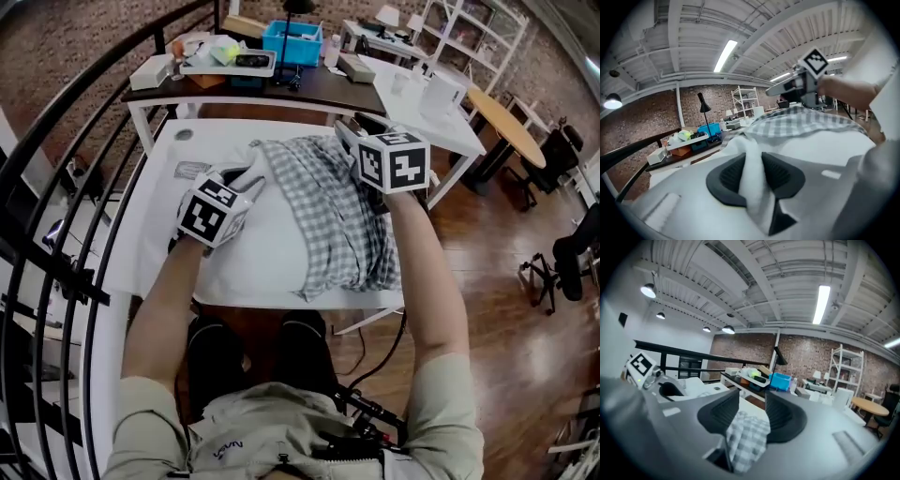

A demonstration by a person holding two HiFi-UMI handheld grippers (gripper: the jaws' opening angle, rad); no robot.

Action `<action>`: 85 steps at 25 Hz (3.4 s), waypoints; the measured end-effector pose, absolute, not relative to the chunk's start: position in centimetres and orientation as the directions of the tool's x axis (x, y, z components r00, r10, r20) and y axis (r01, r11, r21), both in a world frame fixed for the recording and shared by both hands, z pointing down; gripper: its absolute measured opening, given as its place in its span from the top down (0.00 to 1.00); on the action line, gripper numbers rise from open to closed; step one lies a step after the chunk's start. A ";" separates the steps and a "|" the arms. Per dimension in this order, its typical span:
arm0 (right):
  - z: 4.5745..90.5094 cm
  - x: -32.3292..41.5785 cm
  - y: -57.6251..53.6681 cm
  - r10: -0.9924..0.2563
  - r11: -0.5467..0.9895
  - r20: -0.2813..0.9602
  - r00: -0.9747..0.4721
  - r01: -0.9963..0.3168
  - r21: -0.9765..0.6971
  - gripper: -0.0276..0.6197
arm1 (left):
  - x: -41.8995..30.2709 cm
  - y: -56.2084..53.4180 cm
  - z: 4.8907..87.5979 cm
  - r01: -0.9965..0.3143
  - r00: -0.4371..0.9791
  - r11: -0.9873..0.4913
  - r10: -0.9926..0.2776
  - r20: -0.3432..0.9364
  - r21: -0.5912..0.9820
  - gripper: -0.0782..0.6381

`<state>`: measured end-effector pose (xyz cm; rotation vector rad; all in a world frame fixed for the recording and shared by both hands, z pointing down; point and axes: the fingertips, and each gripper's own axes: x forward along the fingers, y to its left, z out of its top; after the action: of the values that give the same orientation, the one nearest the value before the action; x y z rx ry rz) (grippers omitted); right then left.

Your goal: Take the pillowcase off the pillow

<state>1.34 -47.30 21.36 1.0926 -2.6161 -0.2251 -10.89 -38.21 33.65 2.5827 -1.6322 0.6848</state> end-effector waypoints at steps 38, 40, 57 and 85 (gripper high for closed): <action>29.3 16.2 -54.9 -0.891 0.377 0.381 -0.247 -0.871 0.317 0.79 | -14.4 -32.1 29.3 -0.917 0.354 -0.370 -0.927 0.124 -0.147 0.81; 27.9 15.9 -54.1 -0.895 0.394 0.339 -0.291 -0.872 0.291 0.70 | -14.1 -32.0 28.9 -0.909 0.341 -0.360 -0.932 0.120 -0.209 0.73; 31.2 10.2 -25.8 -0.790 0.611 0.116 -0.602 -0.754 0.242 0.67 | -5.3 -20.1 33.2 -0.819 0.396 -0.443 -0.897 0.198 -0.365 0.48; 38.3 18.5 -28.0 -0.915 0.397 0.251 -0.315 -0.808 0.436 0.93 | -9.1 -19.9 35.1 -0.889 0.392 -0.403 -0.915 0.095 -0.215 0.84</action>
<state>18.54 -27.95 38.31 1.4736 -2.2039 -0.3164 -9.13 -19.90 35.10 2.7266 -1.7776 0.3244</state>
